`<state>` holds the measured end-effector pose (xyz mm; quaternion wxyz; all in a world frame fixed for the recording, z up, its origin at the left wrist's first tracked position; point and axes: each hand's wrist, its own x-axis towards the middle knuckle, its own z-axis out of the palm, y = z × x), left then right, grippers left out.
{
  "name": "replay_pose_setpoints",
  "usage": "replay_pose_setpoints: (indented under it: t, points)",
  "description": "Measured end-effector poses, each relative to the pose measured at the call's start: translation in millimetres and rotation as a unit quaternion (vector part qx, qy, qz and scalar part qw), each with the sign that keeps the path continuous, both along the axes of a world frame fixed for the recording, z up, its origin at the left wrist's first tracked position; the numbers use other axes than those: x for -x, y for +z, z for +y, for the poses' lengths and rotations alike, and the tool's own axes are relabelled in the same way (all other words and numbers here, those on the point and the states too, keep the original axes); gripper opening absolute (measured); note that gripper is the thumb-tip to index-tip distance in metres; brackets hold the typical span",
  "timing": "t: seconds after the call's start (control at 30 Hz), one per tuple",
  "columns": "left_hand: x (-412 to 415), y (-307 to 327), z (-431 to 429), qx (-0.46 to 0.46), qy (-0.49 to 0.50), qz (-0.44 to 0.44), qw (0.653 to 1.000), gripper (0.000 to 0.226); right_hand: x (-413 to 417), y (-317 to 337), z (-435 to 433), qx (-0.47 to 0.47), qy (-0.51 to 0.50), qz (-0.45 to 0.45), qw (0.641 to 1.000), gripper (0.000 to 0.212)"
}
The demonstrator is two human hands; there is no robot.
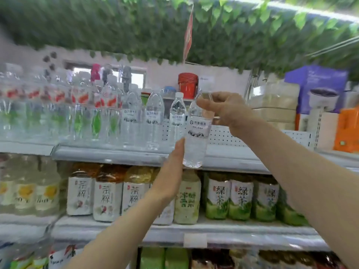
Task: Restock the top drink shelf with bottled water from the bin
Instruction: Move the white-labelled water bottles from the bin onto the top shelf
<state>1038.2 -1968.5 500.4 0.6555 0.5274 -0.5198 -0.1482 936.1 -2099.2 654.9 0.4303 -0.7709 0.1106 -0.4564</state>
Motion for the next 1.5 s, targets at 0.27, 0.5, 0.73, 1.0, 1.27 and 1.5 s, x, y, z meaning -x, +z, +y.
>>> replay_pose_setpoints:
  t: [0.27,0.5,0.73,1.0,1.27,1.5]
  points:
    - [-69,38,-52,-0.014,0.103,-0.032,0.994,0.067,-70,29,-49,-0.006,0.055,0.015,0.998,0.028]
    - [-70,36,-64,-0.035,0.123,0.006,0.992,0.084,-104,25,-74,-0.011,0.088,0.030,0.996,0.028]
    - [-71,34,-65,-0.060,0.135,-0.037,0.988,0.097,-119,24,-85,-0.021,0.094,0.064,0.993,0.048]
    - [-67,34,-64,-0.068,0.142,-0.056,0.986,0.098,-122,25,-90,-0.002,0.088,0.098,0.991,0.052]
    - [-69,34,-62,-0.086,0.144,-0.073,0.983,0.095,-125,23,-88,-0.028,0.062,0.103,0.992,0.078]
    - [-66,40,-58,-0.074,0.139,-0.063,0.985,0.086,-124,13,-74,-0.020,-0.004,0.090,0.996,0.061]
